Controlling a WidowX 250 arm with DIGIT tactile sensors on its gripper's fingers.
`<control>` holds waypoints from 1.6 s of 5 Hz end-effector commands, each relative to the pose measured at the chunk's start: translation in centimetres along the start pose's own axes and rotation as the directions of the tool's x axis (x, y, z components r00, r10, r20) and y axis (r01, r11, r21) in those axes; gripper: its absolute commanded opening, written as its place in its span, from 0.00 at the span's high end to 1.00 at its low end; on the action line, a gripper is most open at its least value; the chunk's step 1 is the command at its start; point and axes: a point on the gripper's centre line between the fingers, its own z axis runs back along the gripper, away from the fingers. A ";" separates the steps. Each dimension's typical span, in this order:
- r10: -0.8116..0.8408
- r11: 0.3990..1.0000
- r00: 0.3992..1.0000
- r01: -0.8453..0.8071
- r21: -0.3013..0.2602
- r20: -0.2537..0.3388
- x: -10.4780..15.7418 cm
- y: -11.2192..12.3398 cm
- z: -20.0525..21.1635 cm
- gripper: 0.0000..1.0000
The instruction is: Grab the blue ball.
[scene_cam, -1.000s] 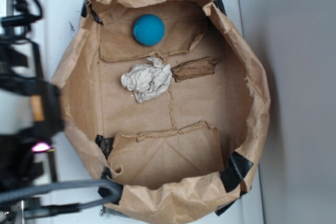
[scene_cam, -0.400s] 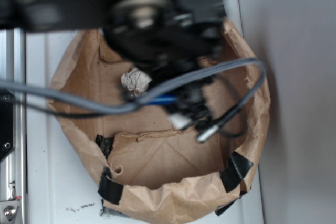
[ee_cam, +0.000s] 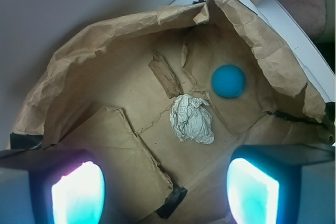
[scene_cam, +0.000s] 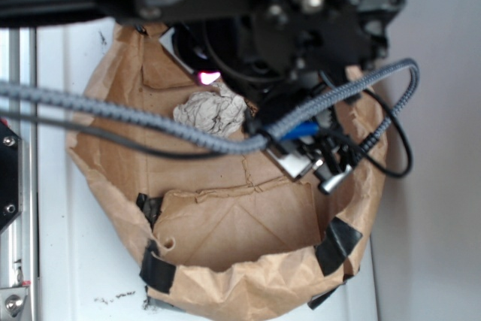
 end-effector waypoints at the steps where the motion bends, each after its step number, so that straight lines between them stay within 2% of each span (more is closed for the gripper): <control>1: 0.235 0.969 0.972 -0.235 -0.070 -0.022 0.9 1.4 -1.7 0.00; 2: 0.393 0.917 0.919 -0.394 -0.062 -0.033 0.9 1.6 -4.4 0.00; 3: 0.454 0.891 0.891 -0.454 0.007 -0.005 1.0 2.5 -6.1 0.00; 4: 0.509 0.860 0.861 -0.507 0.058 -0.011 2.7 3.5 -7.8 0.00; 8: 0.509 0.860 0.861 -0.507 0.058 -0.011 2.7 3.5 -7.8 0.00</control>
